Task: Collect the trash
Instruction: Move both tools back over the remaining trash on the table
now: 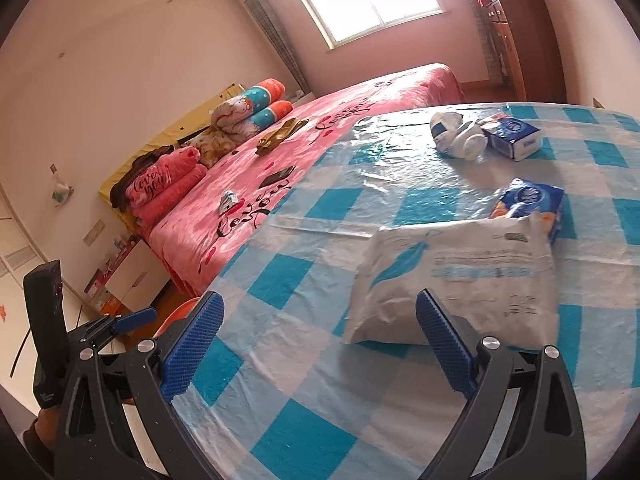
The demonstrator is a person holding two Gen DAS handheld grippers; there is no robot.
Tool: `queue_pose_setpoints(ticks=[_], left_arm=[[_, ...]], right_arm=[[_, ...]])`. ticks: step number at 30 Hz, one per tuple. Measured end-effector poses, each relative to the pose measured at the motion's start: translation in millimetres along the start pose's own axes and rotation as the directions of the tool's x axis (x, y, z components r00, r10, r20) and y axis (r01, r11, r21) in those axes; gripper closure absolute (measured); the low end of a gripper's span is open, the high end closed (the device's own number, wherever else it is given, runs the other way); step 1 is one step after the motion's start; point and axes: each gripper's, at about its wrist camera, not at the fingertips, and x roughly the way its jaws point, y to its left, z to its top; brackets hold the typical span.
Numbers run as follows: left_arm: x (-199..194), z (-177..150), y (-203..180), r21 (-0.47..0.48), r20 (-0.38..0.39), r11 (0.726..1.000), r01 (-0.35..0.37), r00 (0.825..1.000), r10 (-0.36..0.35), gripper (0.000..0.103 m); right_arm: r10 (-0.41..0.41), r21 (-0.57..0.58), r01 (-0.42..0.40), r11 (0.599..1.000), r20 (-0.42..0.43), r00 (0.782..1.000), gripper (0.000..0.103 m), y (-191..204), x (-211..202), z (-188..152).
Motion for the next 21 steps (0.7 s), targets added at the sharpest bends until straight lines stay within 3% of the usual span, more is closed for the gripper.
queue_pose_setpoints(ticks=[9,21], left_arm=[[3,4,-27,0.019,-0.024,0.997,0.072,0.997,-0.071,0.022],[12,26,-66,0.034,-0.100,0.996,0.082,0.992,-0.079,0.022]], right_arm=[[-0.014,-0.001,0.014,1.000,0.048,0.999,0.007,-17,-16,2],[-0.053,0.116,0.035,0.993,0.148,0.988,0.005,-80,-49,15]])
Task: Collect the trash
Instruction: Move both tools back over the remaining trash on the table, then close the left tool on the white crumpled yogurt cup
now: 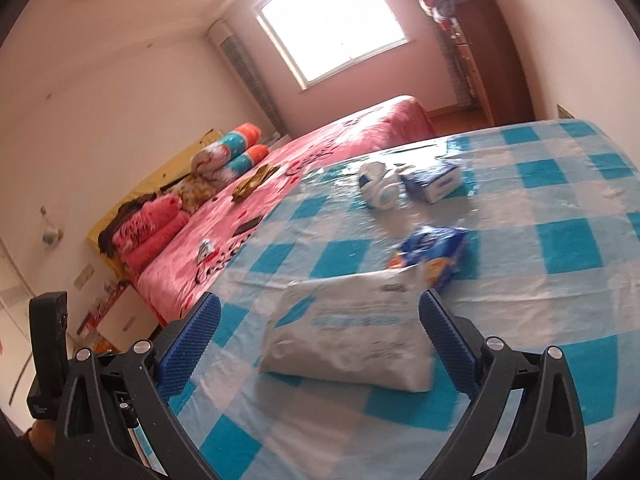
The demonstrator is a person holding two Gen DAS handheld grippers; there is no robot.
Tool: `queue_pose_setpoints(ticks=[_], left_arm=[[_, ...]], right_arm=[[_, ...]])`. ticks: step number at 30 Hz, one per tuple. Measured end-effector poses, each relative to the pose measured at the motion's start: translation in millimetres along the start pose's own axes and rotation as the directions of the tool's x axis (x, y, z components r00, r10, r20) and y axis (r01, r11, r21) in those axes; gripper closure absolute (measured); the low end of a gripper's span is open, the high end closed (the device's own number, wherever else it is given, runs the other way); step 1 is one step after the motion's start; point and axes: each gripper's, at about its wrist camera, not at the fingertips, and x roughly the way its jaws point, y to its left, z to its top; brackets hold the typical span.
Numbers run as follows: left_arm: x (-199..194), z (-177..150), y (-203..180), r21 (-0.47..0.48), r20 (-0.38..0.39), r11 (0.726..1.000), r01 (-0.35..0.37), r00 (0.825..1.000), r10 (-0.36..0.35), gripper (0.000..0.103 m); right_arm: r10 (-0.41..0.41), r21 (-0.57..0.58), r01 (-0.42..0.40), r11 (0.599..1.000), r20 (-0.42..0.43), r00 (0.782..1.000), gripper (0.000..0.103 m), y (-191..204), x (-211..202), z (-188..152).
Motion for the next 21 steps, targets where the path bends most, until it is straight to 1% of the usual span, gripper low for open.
queue_pose_setpoints(ticks=[5,8,12,14,17,21], left_arm=[[-1,26,-22,0.025,0.034,1.000,0.007,0.999,-0.008,0.023],[2,48,-32,0.004,0.033,0.999,0.054,0.998,-0.055,0.023],[13,84,-50,-0.024,0.043,0.993,0.114,0.993,-0.113,0.023],[22,104,-59,-0.032,0.045,0.992,0.121,0.992,-0.119,0.022],[45,136,-72,-0.056,0.035,0.988,0.142,0.990,-0.140,0.023],[84,176,-85,-0.119,0.025,0.981,0.153,0.988,-0.151,0.023]], right_arm=[[-0.006,0.077,0.007,0.997,-0.013,1.000,0.005,-28,-3,7],[-0.005,0.120,0.009,0.993,-0.027,1.000,0.005,-43,-5,11],[-0.001,0.160,0.006,0.987,-0.031,1.000,0.005,-55,-10,14],[-0.005,0.172,0.013,0.985,-0.045,0.999,0.005,-60,-11,16],[-0.028,0.156,0.036,0.987,-0.055,0.998,0.005,-62,-13,17],[-0.044,0.122,0.052,0.991,-0.062,0.997,0.005,-61,-16,18]])
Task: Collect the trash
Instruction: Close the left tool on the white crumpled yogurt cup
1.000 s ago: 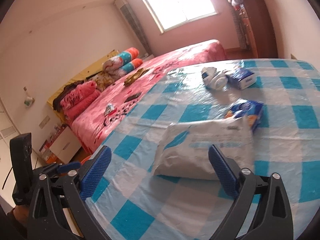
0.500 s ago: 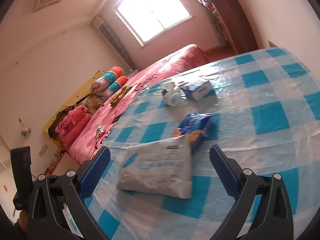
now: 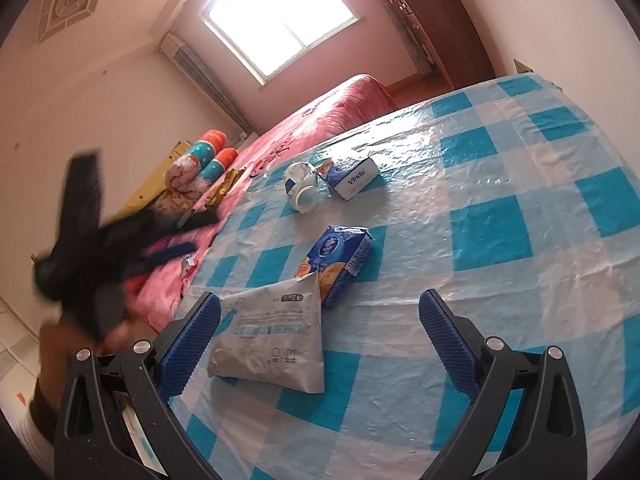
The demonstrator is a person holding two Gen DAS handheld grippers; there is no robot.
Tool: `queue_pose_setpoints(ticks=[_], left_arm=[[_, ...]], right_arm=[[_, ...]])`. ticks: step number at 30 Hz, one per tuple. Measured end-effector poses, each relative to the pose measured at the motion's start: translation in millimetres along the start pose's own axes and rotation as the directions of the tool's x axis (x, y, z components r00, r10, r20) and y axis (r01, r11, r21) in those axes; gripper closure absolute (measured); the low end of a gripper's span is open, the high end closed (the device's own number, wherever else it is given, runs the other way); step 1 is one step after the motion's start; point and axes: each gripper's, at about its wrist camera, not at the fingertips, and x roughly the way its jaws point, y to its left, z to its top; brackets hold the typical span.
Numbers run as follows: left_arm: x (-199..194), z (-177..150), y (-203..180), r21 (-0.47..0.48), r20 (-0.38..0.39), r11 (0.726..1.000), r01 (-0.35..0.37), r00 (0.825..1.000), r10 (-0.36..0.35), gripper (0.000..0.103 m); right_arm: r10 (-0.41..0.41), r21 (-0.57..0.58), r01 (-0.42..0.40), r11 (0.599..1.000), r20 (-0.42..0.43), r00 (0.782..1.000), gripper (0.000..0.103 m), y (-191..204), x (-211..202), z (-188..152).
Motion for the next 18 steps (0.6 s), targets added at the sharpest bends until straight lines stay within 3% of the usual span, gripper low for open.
queue_pose_setpoints(ticks=[9,18], left_arm=[[78,52,-9,-0.103,-0.025,0.992,-0.079,0.997,0.077,0.025],[119,66,-1,-0.175,-0.072,0.977,-0.120,0.991,0.109,0.025]], right_arm=[[0.020,0.048,-0.019,0.999,-0.027,0.999,0.005,-20,7,-1],[0.058,0.045,-0.056,0.997,-0.030,0.998,0.005,-20,6,0]])
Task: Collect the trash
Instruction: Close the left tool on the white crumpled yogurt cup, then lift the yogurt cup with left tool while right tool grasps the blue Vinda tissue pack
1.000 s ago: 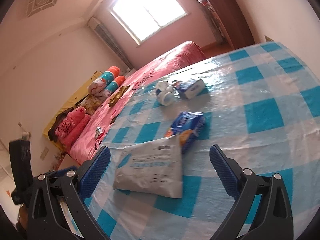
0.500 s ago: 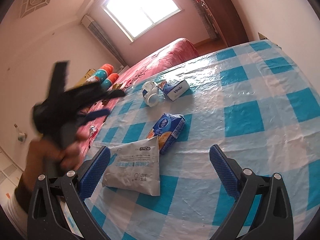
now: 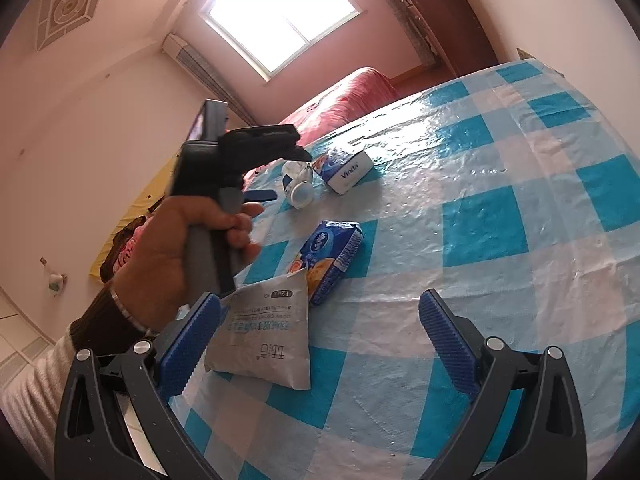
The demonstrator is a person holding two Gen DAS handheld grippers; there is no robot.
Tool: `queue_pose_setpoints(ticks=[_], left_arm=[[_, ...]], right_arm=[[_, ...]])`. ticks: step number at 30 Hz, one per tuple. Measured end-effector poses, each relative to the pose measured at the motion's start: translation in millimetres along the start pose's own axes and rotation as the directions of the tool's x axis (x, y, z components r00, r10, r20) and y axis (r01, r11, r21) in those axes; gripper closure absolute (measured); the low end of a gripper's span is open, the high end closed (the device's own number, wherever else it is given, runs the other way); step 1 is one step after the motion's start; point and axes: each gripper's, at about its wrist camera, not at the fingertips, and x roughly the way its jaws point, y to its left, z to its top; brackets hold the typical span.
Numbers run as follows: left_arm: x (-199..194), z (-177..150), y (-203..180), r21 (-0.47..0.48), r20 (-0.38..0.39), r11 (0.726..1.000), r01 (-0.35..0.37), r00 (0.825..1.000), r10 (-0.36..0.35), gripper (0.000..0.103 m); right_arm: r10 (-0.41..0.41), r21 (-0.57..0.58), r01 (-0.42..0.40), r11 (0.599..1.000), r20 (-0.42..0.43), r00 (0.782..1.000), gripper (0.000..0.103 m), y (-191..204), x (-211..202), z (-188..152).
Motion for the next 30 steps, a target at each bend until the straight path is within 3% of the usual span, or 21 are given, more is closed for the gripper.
queue_pose_setpoints(ticks=[2,4,5,8,14,17,19,23,30], left_arm=[[4,1,0,-0.004,0.004,1.000,-0.009,1.000,0.009,0.029],[5,1,-4,0.017,0.013,0.999,-0.028,1.000,0.028,0.043],[5,0,-5,0.023,0.015,0.999,-0.027,1.000,0.027,0.045],[4,1,-9,0.037,0.021,0.999,-0.011,1.000,0.010,0.046],[2,9,-39,0.210,0.076,0.975,-0.078,0.995,0.063,0.046],[11,8,-62,0.363,0.050,0.929,-0.074,0.997,0.060,0.046],[15,-1,-79,0.473,0.023,0.880,-0.043,0.999,0.037,0.046],[11,-17,-97,0.556,-0.044,0.827,0.085,0.996,-0.073,0.046],[-10,-77,-140,0.687,-0.146,0.687,0.237,0.971,-0.188,0.046]], right_arm=[[0.001,0.006,-0.001,1.000,-0.005,1.000,0.005,-2,1,0],[0.006,0.021,-0.006,1.000,-0.008,1.000,0.005,-5,2,1],[0.014,0.031,-0.014,0.999,-0.006,1.000,0.005,-6,1,1],[0.023,0.043,-0.023,0.999,-0.001,1.000,0.005,-8,-1,1],[0.042,0.067,-0.043,0.997,0.003,0.999,0.005,-13,-6,0],[0.043,0.079,-0.043,0.996,0.007,0.999,0.005,-15,-9,0],[0.031,0.080,-0.032,0.996,0.018,0.999,0.005,-17,-13,1],[-0.012,0.095,0.007,0.995,0.057,0.998,0.005,-23,-24,2],[-0.125,0.176,0.095,0.980,0.170,0.977,0.005,-45,-58,9]])
